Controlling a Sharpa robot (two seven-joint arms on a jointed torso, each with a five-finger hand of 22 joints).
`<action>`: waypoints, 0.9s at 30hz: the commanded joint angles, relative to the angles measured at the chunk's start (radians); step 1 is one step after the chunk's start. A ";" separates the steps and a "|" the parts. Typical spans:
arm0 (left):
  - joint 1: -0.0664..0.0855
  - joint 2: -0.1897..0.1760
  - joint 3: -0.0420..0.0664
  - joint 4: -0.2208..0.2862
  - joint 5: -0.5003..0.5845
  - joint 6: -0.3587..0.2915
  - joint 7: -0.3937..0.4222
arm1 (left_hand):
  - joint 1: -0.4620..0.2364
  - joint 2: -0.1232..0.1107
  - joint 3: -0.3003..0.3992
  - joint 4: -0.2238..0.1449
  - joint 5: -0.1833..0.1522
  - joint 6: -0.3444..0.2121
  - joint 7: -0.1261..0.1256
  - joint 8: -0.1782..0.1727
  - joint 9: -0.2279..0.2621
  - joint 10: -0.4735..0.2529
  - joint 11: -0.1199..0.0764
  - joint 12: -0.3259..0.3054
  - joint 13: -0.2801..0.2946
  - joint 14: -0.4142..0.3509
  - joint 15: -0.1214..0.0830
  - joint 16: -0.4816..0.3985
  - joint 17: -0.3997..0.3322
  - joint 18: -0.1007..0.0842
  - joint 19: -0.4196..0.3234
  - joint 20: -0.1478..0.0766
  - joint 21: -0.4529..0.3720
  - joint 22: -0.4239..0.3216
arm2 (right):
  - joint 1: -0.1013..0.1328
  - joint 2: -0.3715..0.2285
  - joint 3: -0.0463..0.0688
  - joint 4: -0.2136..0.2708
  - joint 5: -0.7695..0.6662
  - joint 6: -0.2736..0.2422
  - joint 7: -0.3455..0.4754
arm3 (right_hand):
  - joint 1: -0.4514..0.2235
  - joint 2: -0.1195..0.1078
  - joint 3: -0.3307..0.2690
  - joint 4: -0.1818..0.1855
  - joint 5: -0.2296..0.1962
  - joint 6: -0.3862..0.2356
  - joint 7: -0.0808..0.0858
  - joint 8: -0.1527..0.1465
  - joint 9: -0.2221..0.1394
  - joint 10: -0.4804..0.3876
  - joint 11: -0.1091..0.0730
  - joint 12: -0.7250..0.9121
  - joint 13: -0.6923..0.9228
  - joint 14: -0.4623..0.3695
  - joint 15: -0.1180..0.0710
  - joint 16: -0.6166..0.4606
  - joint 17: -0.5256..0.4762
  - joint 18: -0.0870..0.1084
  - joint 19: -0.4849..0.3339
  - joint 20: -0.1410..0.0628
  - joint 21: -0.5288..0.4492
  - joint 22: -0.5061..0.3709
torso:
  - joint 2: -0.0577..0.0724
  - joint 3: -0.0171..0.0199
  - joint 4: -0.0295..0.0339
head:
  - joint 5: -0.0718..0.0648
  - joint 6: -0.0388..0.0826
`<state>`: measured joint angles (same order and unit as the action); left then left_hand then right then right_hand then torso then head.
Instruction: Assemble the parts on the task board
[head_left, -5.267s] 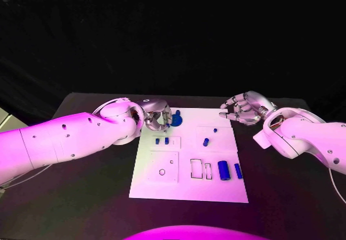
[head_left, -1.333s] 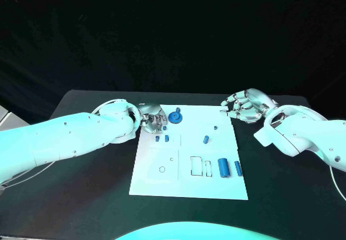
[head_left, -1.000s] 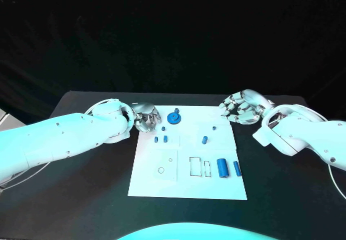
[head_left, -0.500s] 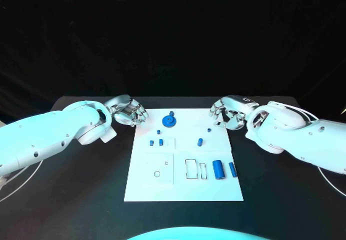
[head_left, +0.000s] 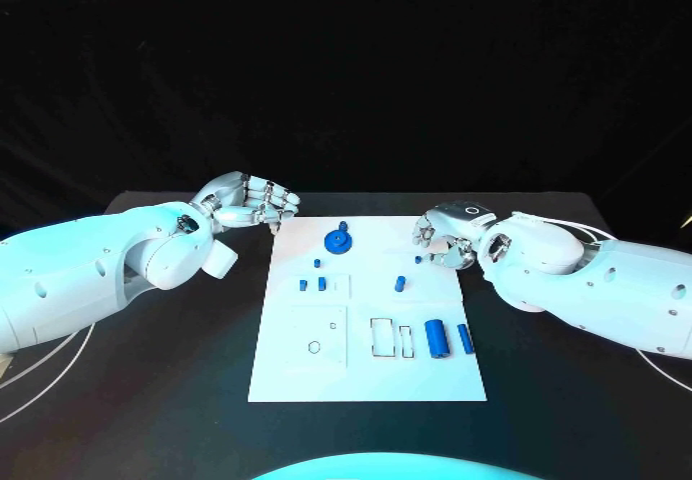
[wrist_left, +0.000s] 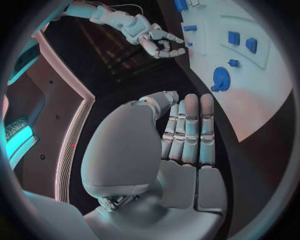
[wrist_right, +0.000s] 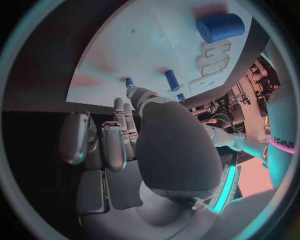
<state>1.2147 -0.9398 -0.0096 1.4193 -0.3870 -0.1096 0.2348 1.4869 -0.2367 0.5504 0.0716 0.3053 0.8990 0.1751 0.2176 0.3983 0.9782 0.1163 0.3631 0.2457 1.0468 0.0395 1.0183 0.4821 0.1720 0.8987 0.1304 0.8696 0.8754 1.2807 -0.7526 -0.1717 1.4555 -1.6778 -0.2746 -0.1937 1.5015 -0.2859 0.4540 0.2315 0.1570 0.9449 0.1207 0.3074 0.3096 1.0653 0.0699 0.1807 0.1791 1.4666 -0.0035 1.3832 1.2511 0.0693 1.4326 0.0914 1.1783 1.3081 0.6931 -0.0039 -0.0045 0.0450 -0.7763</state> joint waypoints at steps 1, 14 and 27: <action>0.001 -0.002 0.001 0.008 0.089 0.011 0.066 | 0.001 0.013 0.001 -0.008 0.002 0.000 0.007 -0.001 -0.001 0.006 0.002 0.007 -0.002 0.001 0.000 -0.007 -0.001 0.012 -0.010 0.000 0.003 0.001 | -0.004 0.007 -0.001 -0.007 -0.056 0.046 -0.028 | -0.012 0.002 -0.002 -0.004 0.007 0.002 0.005 -0.005 0.002 0.014 0.000 -0.005 -0.005 0.040 -0.002 -0.003 -0.001 0.008 0.000 -0.007 0.000 0.051 | 0.000 0.0005 -0.0005 | 0.000 -0.001; 0.001 -0.006 0.001 0.018 0.085 0.011 0.071 | 0.003 0.017 0.001 -0.011 0.002 0.001 0.008 -0.001 -0.002 0.007 0.002 0.007 -0.003 0.001 0.000 -0.010 -0.002 0.012 -0.011 0.000 0.005 0.003 | -0.031 0.039 -0.002 -0.037 -0.058 0.048 -0.022 | -0.014 0.008 0.011 -0.004 0.022 0.019 0.008 -0.004 0.009 0.045 0.003 -0.015 -0.025 0.041 0.001 -0.004 -0.004 0.007 0.004 -0.005 0.004 0.055 | 0.000 0.0023 -0.0018 | 0.005 -0.003; 0.001 -0.007 0.001 0.016 0.074 0.018 0.063 | 0.006 0.018 0.001 -0.017 0.002 0.001 0.010 -0.002 -0.003 0.007 0.004 0.008 -0.004 0.001 0.000 -0.014 -0.003 0.012 -0.013 0.000 0.008 0.006 | -0.047 0.060 -0.002 -0.058 -0.036 0.045 -0.008 | -0.022 0.041 0.051 -0.006 0.009 0.045 0.009 -0.004 0.022 0.090 0.005 -0.035 -0.055 0.042 0.001 -0.009 -0.018 0.003 0.015 -0.003 0.024 0.070 | 0.000 0.0023 -0.0026 | 0.008 -0.006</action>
<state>1.2145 -0.9470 -0.0096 1.4333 -0.3149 -0.1087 0.2860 1.4910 -0.2248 0.5506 0.0605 0.3053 0.9029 0.1787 0.2175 0.3966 0.9780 0.1163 0.3669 0.2432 1.0469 0.0395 1.0105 0.4802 0.1704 0.8917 0.1304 0.8737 0.8802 1.2424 -0.6962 -0.1683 1.3985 -1.7177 -0.2517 -0.2136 1.4757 -0.2506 0.5058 0.2254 0.1627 0.9876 0.1308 0.3075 0.3317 1.1529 0.0746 0.1469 0.1225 1.4665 -0.0036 1.3762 1.2338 0.0692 1.4434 0.0878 1.1995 1.3078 0.6936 -0.0014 -0.0064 0.0523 -0.7816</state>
